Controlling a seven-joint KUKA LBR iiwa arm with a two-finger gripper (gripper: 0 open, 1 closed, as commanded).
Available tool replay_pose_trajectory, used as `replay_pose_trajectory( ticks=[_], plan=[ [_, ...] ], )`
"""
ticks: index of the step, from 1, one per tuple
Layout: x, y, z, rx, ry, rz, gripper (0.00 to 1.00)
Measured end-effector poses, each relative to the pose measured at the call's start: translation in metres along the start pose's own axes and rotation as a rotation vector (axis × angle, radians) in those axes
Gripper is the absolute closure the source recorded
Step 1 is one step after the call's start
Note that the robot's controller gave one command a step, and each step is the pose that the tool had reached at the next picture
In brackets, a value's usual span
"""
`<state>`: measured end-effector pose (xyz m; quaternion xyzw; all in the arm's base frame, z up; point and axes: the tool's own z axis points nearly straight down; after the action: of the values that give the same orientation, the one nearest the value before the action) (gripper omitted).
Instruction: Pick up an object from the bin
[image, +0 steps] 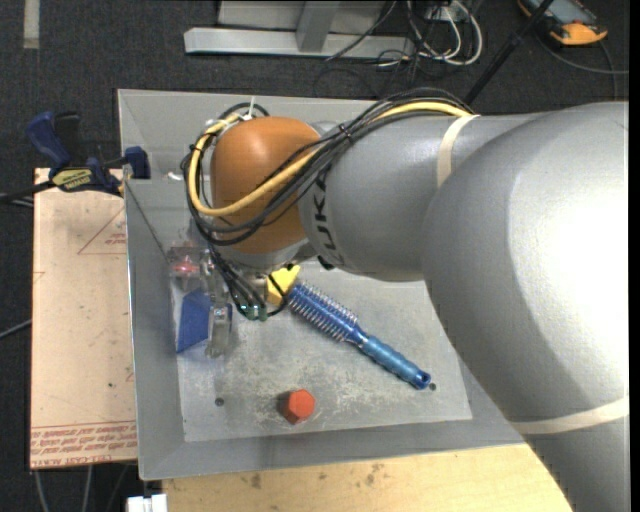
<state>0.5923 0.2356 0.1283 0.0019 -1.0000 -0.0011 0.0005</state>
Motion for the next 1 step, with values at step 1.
replay_pose_trajectory(
  ticks=[1],
  plan=[
    [-0.0034,0.0172,0.0572,0.004,0.004,-0.279,0.00]
  ],
)
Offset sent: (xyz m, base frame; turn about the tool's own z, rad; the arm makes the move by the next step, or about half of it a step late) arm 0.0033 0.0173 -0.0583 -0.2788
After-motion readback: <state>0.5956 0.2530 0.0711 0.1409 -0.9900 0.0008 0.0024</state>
